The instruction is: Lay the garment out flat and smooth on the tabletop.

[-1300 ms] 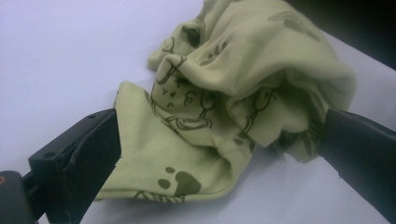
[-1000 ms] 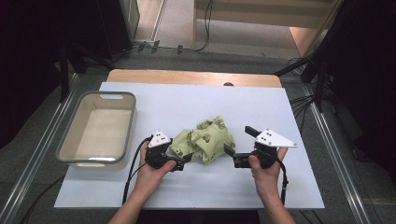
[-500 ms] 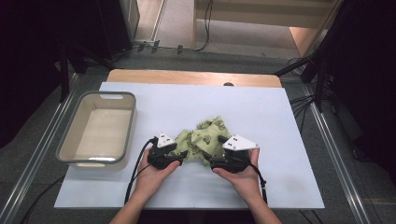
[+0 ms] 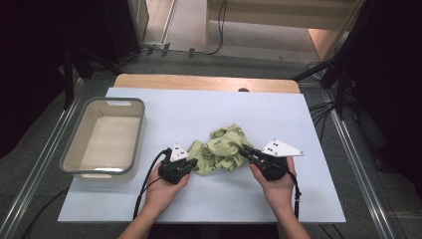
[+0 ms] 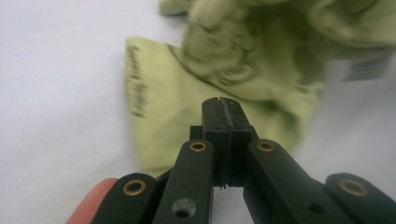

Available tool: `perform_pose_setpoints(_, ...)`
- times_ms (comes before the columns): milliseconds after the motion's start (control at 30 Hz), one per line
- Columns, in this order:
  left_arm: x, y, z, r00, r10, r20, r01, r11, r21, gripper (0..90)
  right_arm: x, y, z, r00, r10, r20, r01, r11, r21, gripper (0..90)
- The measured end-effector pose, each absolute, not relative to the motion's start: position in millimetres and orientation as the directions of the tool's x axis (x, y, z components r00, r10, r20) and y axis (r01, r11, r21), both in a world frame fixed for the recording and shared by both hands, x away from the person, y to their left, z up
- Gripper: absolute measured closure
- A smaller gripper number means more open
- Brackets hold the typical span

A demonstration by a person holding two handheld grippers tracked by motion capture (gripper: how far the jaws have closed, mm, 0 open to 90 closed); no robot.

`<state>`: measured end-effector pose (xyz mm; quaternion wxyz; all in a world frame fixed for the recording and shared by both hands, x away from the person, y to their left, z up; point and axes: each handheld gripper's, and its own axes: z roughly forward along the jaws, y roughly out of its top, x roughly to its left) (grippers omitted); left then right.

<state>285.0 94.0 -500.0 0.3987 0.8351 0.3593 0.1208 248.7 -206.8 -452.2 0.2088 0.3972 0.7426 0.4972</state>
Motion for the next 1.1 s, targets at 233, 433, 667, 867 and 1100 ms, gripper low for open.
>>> perform_pose_setpoints(233, 281.7, 89.4, -493.9, 0.737, 0.661, -0.141, 0.488, -0.375, 0.788, 75.0, 247.9, -229.3, -441.5, -0.596, 0.795, 0.115, 0.365, 0.141, 0.92, 81.9)
perform_pose_setpoints(433, 285.9, 70.1, -496.0, 0.743, 0.659, -0.118, 0.471, -0.39, 0.791, 45.9, 245.7, -226.9, -437.9, -0.626, 0.771, 0.114, 0.353, 0.151, 0.923, 82.0)
perform_pose_setpoints(667, 293.7, 50.4, -493.5, 0.791, 0.609, -0.068, 0.413, -0.448, 0.792, 65.1, 240.8, -216.2, -433.5, -0.656, 0.75, 0.086, 0.332, 0.184, 0.925, 81.9)
perform_pose_setpoints(867, 286.5, 58.7, -477.1, 0.815, 0.572, -0.093, 0.389, -0.422, 0.819, 82.6, 235.7, -225.7, -424.0, -0.64, 0.762, 0.095, 0.332, 0.164, 0.929, 82.0)
perform_pose_setpoints(1100, 270.7, 80.1, -429.3, 0.84, 0.529, -0.122, 0.347, -0.35, 0.87, 82.6, 218.1, -234.0, -392.0, -0.655, 0.753, 0.064, 0.266, 0.151, 0.952, 81.8)
